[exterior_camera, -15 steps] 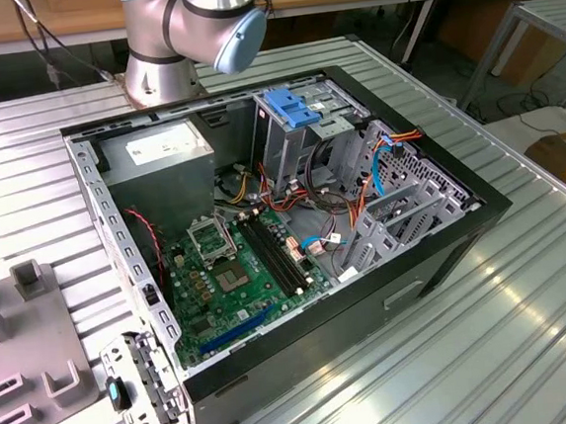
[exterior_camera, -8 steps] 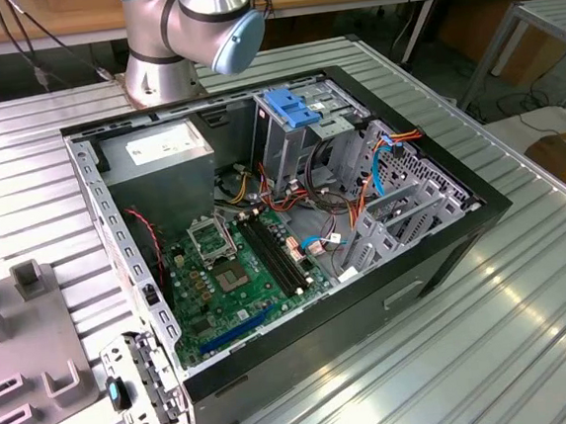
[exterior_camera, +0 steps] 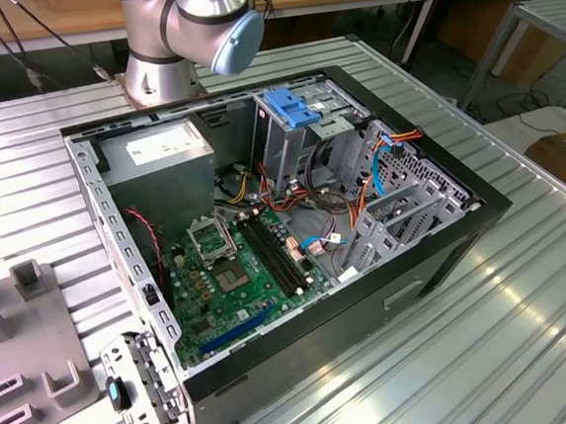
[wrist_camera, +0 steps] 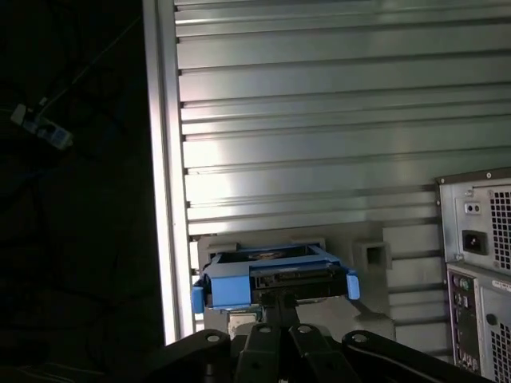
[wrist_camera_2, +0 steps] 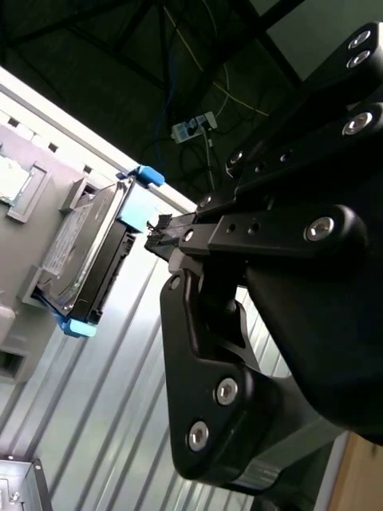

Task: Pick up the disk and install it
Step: 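Reach for the disk, then pick up the disk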

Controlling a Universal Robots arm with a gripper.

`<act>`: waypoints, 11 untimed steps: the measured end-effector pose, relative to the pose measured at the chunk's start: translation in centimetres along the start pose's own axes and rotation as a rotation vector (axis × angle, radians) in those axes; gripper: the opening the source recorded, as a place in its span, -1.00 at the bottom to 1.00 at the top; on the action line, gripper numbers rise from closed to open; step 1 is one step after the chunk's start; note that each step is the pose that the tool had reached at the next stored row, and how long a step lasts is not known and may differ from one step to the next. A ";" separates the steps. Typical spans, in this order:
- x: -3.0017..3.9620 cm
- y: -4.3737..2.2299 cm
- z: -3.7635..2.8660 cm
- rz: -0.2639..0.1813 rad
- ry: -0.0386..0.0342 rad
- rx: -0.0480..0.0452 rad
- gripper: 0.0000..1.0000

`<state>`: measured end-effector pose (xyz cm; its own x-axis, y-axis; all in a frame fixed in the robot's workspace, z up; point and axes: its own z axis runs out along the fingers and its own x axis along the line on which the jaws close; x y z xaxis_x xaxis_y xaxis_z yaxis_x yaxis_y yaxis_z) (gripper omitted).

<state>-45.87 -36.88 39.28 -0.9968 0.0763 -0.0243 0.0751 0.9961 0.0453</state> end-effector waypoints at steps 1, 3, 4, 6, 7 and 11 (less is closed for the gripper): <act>0.38 -0.09 -0.02 0.000 0.0001 0.0001 -0.79; 0.50 -0.11 -0.02 0.000 0.0000 0.0000 -0.79; 0.54 -0.11 -0.02 0.000 0.0001 0.0000 -0.79; 0.58 -0.11 -0.02 0.000 0.0000 0.0000 -0.79; 0.58 -0.11 -0.02 0.000 0.0000 0.0000 -0.79; 0.59 -0.11 -0.02 0.000 0.0000 0.0000 -0.79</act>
<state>-46.47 -36.95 39.28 -0.9968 0.0762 -0.0243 0.0751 0.9962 0.0452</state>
